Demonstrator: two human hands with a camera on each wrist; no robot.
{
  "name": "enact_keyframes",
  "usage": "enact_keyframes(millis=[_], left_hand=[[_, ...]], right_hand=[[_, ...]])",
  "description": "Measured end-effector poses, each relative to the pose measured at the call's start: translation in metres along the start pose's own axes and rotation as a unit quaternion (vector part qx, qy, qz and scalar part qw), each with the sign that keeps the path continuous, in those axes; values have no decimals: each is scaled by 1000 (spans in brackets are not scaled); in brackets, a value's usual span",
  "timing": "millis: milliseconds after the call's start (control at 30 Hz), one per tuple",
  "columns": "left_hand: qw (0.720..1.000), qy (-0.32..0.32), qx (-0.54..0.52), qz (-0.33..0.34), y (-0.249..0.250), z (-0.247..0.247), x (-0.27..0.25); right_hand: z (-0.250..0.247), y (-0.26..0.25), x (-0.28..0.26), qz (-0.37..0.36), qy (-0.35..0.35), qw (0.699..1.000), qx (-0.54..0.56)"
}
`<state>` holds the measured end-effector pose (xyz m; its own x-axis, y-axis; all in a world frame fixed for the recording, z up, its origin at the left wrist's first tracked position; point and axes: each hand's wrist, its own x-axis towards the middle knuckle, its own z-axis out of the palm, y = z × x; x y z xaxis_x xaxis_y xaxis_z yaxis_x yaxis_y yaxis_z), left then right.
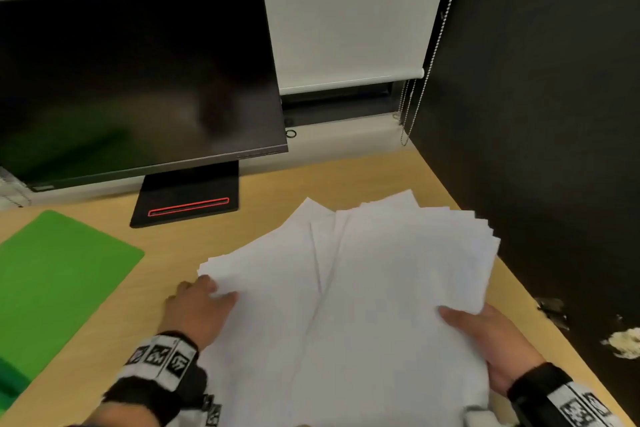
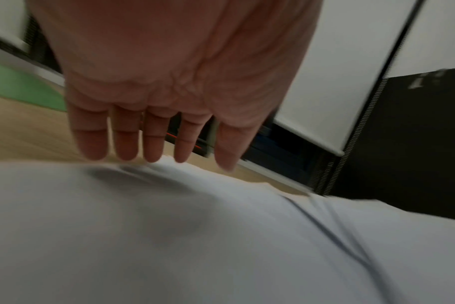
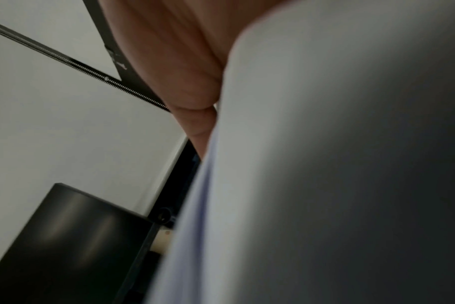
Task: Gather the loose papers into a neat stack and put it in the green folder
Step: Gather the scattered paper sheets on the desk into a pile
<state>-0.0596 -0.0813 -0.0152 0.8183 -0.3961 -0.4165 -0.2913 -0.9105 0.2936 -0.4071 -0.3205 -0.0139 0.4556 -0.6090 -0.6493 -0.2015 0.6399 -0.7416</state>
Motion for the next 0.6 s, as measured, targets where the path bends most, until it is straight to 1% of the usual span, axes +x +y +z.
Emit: enact_keyframes(millis=[33, 100, 167, 233, 367, 433, 500, 600], left_hand=[[999, -9, 16, -39, -20, -6, 0], [994, -30, 56, -87, -49, -11, -5], [989, -50, 101, -100, -62, -10, -10], [987, -77, 105, -91, -65, -5, -12], [992, -95, 32, -74, -62, 3, -12], [993, -92, 36, -63, -60, 7, -14], [994, -82, 20, -68, -57, 5, -18], [991, -91, -83, -61, -54, 5, -16]], right_hand=[[-10, 2, 0, 10, 7, 1000, 7], [-20, 6, -4, 28, 21, 999, 3], [-24, 12, -6, 36, 45, 998, -7], [-24, 16, -8, 32, 62, 997, -13], [-14, 14, -13, 20, 80, 997, -1], [-13, 14, -13, 27, 82, 996, 4], [-13, 15, -14, 33, 89, 995, 3], [-14, 17, -15, 39, 98, 994, -8]])
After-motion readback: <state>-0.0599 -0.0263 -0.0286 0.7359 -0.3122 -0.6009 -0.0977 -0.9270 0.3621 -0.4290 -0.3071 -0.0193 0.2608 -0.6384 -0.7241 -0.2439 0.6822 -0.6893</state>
